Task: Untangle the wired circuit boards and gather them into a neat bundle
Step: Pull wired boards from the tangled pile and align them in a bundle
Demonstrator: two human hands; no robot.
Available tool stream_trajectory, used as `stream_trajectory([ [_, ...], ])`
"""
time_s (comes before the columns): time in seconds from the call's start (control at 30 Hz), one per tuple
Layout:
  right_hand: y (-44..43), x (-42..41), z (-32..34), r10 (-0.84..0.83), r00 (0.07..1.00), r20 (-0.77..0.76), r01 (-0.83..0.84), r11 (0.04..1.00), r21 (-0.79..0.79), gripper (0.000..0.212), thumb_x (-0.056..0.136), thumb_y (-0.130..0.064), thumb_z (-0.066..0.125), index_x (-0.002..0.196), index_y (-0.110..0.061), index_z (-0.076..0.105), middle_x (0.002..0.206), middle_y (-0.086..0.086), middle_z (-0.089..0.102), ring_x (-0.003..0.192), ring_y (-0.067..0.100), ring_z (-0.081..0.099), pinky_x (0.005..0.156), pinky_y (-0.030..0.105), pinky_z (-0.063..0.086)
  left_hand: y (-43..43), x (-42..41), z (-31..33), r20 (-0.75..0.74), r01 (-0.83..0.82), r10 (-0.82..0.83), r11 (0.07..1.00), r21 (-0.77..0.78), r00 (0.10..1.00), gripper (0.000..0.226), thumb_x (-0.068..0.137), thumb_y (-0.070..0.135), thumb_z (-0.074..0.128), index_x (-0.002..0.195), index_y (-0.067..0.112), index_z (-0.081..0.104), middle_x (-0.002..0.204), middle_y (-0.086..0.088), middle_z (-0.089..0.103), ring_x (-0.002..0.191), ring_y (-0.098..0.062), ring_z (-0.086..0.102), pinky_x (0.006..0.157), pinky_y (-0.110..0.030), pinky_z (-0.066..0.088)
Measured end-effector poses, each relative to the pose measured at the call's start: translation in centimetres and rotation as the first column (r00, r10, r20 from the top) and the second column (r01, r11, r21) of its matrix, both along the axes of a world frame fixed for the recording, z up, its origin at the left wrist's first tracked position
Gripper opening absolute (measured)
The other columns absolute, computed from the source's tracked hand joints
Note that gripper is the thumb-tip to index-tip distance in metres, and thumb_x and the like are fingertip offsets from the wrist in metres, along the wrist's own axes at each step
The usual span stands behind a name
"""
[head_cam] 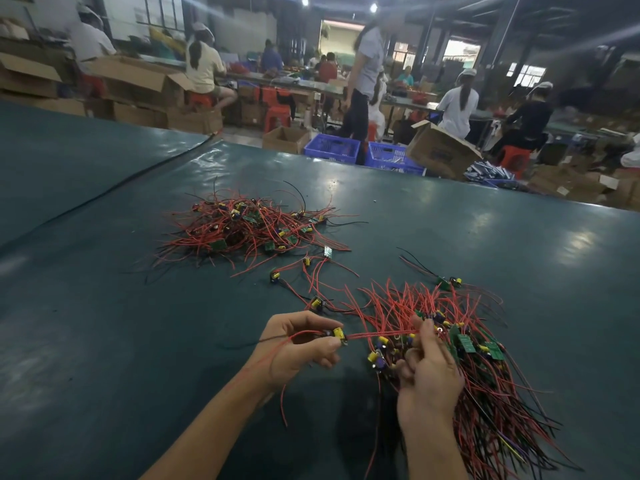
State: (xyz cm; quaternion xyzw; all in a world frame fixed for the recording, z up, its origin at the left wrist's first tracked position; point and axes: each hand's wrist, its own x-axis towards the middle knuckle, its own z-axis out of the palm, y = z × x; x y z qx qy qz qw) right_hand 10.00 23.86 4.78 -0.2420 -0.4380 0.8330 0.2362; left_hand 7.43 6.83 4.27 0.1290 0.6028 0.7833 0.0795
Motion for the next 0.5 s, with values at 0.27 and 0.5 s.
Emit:
stream_trajectory([
  [0.27,-1.6,0.2,0.2,0.152,0.976,-0.155,-0.152,0.988,0.01,0.027,0.093,-0.017,0.057,0.071,-0.005,0.068,0.065,-0.003,0.06,0.039,0.004,0.03,0.035,0.016,0.024,-1.2,-1.2,0.4,0.341,-0.266,0.108,0.847,0.46,0.934,0.021,0.07,0.005,0.067,0.09,0.003,0.068,0.076,-0.008,0.072,0.061,-0.012,0.068,0.055,-0.017,0.055],
  [0.5,-1.7,0.6,-0.2,0.239,0.95,-0.2,-0.227,0.971,0.08,0.034,0.084,-0.036,0.056,0.077,-0.01,0.077,0.062,0.0,0.055,0.042,0.007,0.035,0.038,0.018,0.027,-1.3,-1.6,0.3,0.459,-0.381,0.131,0.77,0.511,0.879,0.016,0.083,0.015,0.062,0.092,0.002,0.065,0.071,-0.007,0.068,0.059,-0.011,0.066,0.057,-0.018,0.056],
])
